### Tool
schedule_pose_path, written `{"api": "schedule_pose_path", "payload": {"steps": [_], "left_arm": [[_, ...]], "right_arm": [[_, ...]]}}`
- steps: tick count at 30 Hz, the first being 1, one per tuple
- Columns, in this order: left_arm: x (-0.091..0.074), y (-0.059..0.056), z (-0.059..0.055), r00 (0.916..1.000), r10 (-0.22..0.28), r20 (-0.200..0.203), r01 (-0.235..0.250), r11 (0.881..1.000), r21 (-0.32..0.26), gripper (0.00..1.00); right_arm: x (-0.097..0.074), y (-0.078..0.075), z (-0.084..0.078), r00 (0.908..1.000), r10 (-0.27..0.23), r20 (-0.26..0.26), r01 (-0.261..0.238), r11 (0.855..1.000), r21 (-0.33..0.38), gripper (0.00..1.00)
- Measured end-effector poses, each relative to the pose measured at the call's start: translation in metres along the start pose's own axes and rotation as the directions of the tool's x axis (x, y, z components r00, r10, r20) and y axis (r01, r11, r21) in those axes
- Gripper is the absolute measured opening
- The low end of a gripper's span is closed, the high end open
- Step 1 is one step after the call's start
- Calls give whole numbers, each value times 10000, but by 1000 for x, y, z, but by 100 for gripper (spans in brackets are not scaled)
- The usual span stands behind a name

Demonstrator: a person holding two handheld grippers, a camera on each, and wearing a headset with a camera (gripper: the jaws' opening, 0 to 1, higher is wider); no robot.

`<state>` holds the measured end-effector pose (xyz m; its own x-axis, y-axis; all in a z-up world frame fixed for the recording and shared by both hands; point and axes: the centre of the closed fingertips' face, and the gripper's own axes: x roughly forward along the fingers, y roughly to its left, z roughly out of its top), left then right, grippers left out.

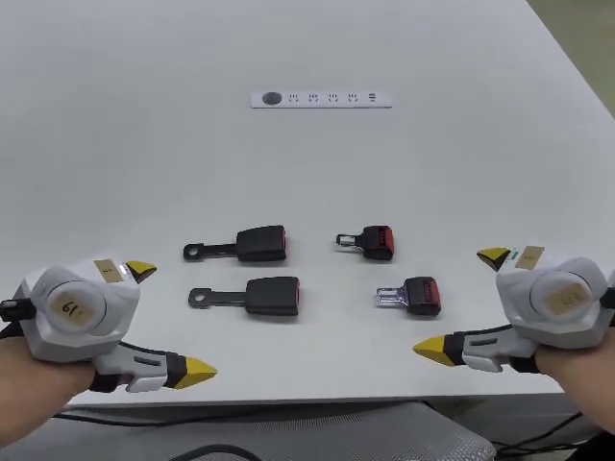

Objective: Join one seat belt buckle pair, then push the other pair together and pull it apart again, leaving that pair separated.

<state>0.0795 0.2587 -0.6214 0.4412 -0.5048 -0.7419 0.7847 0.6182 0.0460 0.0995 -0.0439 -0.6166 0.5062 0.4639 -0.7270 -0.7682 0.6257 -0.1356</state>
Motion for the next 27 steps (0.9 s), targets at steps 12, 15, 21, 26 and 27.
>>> {"api": "schedule_pose_path", "payload": {"steps": [12, 15, 21, 26, 27], "left_arm": [[4, 2, 2, 10000, -75, 30, 75, 9999, 73, 92], [8, 1, 3, 9999, -152, 5, 152, 9998, 112, 91], [13, -1, 9, 9995, -315, 57, 312, 9987, 408, 87], [18, -1, 19, 9989, -428, 203, 413, 9966, 712, 79], [20, -2, 20, 9984, -516, 226, 498, 9961, 727, 76]], "right_arm": [[3, 1, 3, 9999, 54, 87, -53, 9998, -216, 87], [4, 0, 3, 9999, 74, 135, -72, 9998, -159, 86], [9, 3, 4, 9992, 352, 165, -343, 9981, -510, 84], [15, 6, 13, 9964, 728, 427, -692, 9944, -793, 76], [16, 7, 16, 9958, 807, 435, -765, 9929, -908, 74]]}}
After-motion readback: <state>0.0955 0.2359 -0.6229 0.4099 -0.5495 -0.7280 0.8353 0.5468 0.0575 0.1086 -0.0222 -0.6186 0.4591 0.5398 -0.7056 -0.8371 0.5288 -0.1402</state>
